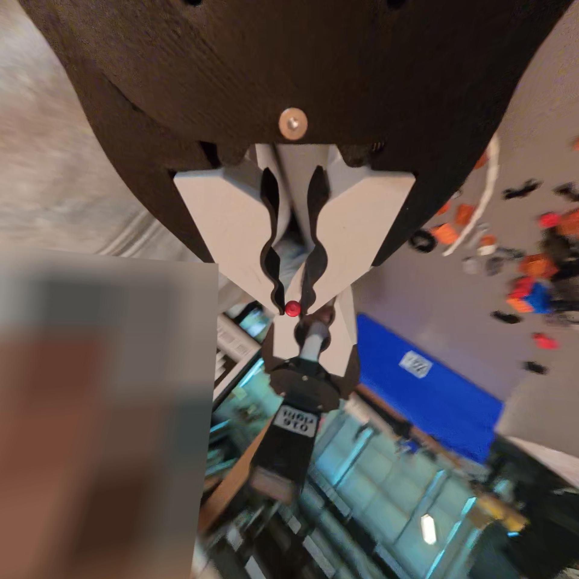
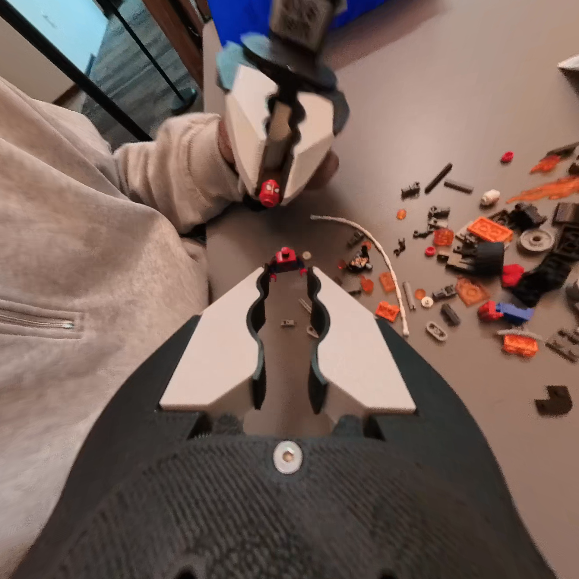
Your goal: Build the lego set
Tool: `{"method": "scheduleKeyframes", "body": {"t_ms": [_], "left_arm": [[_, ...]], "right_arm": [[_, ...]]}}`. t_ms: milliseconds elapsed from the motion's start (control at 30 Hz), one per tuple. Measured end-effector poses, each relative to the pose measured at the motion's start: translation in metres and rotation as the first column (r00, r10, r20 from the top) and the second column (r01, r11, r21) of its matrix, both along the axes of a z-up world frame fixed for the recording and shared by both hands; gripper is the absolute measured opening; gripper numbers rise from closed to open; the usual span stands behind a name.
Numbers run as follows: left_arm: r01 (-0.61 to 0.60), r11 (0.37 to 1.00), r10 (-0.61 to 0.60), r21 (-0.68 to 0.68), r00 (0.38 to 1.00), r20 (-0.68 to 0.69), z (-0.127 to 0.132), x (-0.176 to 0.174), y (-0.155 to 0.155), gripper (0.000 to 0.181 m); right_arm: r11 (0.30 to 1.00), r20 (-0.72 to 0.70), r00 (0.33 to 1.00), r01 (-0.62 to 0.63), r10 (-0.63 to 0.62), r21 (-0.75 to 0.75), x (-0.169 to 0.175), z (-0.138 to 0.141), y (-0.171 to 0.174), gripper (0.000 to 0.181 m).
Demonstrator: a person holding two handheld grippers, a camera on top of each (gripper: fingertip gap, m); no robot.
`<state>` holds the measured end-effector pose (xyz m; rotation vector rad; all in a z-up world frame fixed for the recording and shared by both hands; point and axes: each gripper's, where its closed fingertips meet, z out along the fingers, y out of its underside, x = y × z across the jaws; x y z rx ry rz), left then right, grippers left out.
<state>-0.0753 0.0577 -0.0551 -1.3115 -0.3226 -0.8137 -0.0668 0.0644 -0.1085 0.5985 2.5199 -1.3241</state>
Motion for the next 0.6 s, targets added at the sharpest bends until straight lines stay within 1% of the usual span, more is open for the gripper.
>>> {"method": "scheduleKeyframes", "body": {"t_ms": [33,67,100,167,267,367,500,533,600], "left_arm": [[-0.041,0.996,0.033,-0.084,0.995,-0.093,-0.009,0.002,0.003,0.007],[-0.088,0.983,0.059,-0.161,0.982,-0.178,-0.018,0.002,0.004,0.007],[-0.114,0.965,0.054,-0.234,0.968,-0.247,-0.028,0.005,0.004,0.007],[-0.14,0.916,0.0,-0.375,0.936,-0.351,-0.046,0.013,0.001,0.008],[-0.194,0.838,-0.069,-0.51,0.889,-0.453,-0.063,0.02,-0.007,0.008],[-0.195,0.773,-0.165,-0.604,0.857,-0.488,-0.07,0.028,-0.014,0.008],[-0.184,0.668,-0.31,-0.721,0.812,-0.494,-0.08,0.042,-0.029,0.008],[-0.183,0.642,-0.343,-0.745,0.8,-0.492,-0.082,0.047,-0.033,0.008],[-0.182,0.598,-0.396,-0.78,0.78,-0.485,-0.087,0.055,-0.038,0.008]], "right_arm": [[1.0,-0.016,1.0,0.017,-0.017,0.014,0.001,-0.01,0.003,0.023],[0.999,-0.039,0.999,0.037,-0.035,0.037,0.001,-0.023,0.005,0.023],[0.997,-0.065,0.997,0.05,-0.046,0.056,0.004,-0.034,0.007,0.023],[0.996,-0.096,0.994,0.064,-0.058,0.067,0.011,-0.052,0.005,0.023],[0.996,-0.14,0.988,0.079,-0.072,0.045,0.02,-0.061,-0.006,0.023],[0.996,-0.204,0.976,0.083,-0.075,0.03,0.022,-0.059,-0.016,0.023],[0.999,-0.219,0.975,0.046,-0.039,0.026,0.035,-0.064,-0.036,0.023],[0.998,-0.229,0.973,0.046,-0.033,0.049,0.037,-0.069,-0.039,0.023],[0.99,-0.297,0.954,0.073,-0.035,0.117,0.036,-0.077,-0.039,0.023]]}}
